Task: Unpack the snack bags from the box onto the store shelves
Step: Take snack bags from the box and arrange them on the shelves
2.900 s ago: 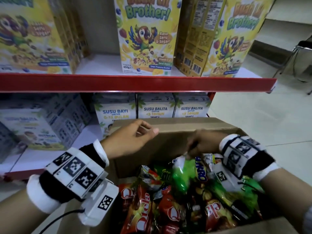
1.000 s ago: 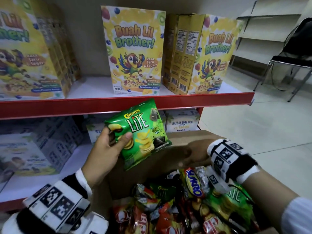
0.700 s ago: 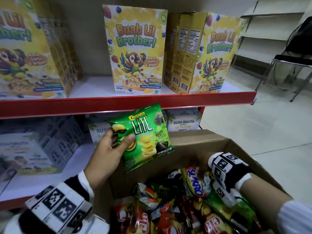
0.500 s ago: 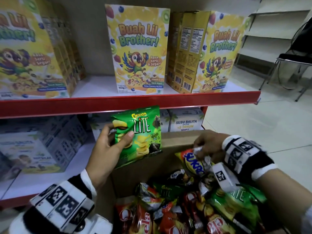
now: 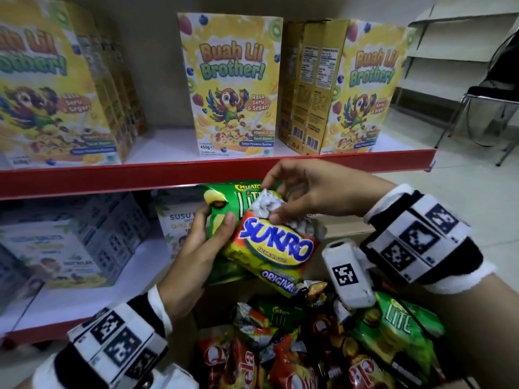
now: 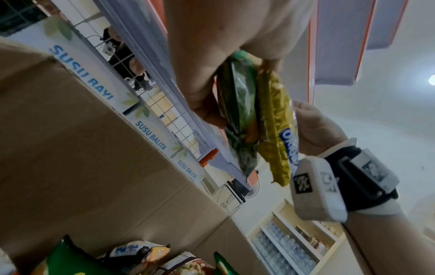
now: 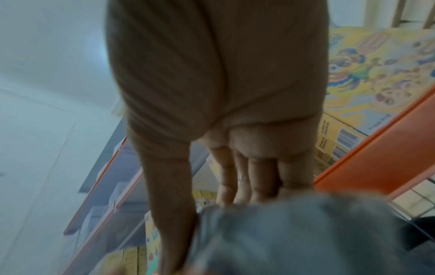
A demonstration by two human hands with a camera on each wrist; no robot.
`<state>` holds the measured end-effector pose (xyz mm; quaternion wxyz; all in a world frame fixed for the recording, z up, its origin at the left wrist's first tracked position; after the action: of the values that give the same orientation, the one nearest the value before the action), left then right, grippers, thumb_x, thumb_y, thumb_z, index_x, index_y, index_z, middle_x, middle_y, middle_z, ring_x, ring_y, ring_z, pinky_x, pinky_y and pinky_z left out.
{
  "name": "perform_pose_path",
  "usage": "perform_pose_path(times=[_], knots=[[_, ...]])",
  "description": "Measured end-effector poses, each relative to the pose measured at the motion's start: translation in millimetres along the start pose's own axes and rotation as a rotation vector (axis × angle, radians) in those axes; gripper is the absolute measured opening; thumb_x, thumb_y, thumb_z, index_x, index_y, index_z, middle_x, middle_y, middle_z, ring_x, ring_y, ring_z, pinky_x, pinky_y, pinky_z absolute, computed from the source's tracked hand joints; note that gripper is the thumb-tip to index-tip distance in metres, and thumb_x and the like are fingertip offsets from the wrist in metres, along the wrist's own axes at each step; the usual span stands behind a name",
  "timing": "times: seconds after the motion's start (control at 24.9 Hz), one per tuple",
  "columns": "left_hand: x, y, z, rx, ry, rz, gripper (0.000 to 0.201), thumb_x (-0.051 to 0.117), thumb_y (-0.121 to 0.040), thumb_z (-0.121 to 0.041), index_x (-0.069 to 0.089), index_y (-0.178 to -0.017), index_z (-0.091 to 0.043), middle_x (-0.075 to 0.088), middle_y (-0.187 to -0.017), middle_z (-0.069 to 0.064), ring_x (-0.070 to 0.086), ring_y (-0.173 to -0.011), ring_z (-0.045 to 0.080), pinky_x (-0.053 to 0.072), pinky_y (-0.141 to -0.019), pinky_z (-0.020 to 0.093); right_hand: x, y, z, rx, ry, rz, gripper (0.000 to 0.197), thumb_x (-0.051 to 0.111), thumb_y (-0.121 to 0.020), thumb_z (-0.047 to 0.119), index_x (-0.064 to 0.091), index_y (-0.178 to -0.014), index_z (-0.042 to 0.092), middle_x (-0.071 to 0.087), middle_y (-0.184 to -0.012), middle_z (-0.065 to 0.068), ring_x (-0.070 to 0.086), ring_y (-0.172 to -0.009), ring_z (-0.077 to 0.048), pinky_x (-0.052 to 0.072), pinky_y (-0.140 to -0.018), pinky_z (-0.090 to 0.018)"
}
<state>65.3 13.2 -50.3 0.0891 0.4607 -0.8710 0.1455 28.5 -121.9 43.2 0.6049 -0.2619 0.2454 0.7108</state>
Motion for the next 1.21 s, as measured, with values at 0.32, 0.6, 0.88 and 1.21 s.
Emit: perform_pose_path(times=[0.32, 0.6, 0.88, 1.21], knots=[[-23.2, 4.6, -0.1, -0.003, -0.144, -0.079, 0.081, 0.085, -0.053, -0.021, 0.045, -0.123, -0.026, 0.074, -0.104, -0.004, 0.072, -0.09, 0.014, 0.058, -0.068, 0.023, 14.6, -7.1, -20.0, 0.062, 0.017, -0.045, 0.041, 0.062, -0.073, 0.052, 0.057, -0.092, 0.017, 0.062, -0.078, 0.0, 0.06, -0.068, -0.015, 0.053, -0.065, -0.036], [-44.6, 9.9, -9.6, 0.053, -0.239, -0.156, 0.057, 0.074, -0.069, 0.006, 0.046, -0.105, -0.028, 0.069, -0.098, -0.007, 0.07, -0.074, -0.001, 0.052, -0.057, 0.012, 66.3, 5.7, -135.2, 0.477, 0.18, 0.417, 0.032, 0.047, -0.097, 0.039, 0.065, -0.096, 0.013, 0.071, -0.095, -0.007, 0.066, -0.073, -0.009, 0.052, -0.071, -0.023], [-52.9, 10.0, -10.9, 0.061, -0.177, -0.183, 0.056, 0.074, -0.066, -0.007, 0.05, -0.114, -0.025, 0.072, -0.104, -0.004, 0.071, -0.084, 0.006, 0.054, -0.062, 0.015, 97.3, 17.7, -232.1, 0.679, 0.767, 0.446, 0.06, 0.069, -0.084, 0.037, 0.048, -0.136, 0.014, 0.051, -0.137, -0.01, 0.049, -0.125, -0.03, 0.041, -0.102, -0.039], [-54.0, 9.5, -10.9, 0.049, -0.155, -0.194, 0.062, 0.075, -0.061, -0.019, 0.051, -0.117, -0.022, 0.072, -0.11, 0.001, 0.07, -0.097, 0.018, 0.058, -0.081, 0.029, 127.3, 8.0, -237.1, 0.539, 0.919, 0.41, 0.033, 0.051, -0.095, 0.021, 0.06, -0.123, 0.005, 0.059, -0.126, -0.014, 0.057, -0.116, -0.031, 0.05, -0.093, -0.04]])
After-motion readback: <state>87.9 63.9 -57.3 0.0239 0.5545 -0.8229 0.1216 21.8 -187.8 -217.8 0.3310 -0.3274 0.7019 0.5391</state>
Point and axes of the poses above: each hand's wrist, its own y-axis away from the middle knuckle, its own x-axis out of the palm, z = x × y, the point moved 9 cm from there along -y, towards the middle knuckle
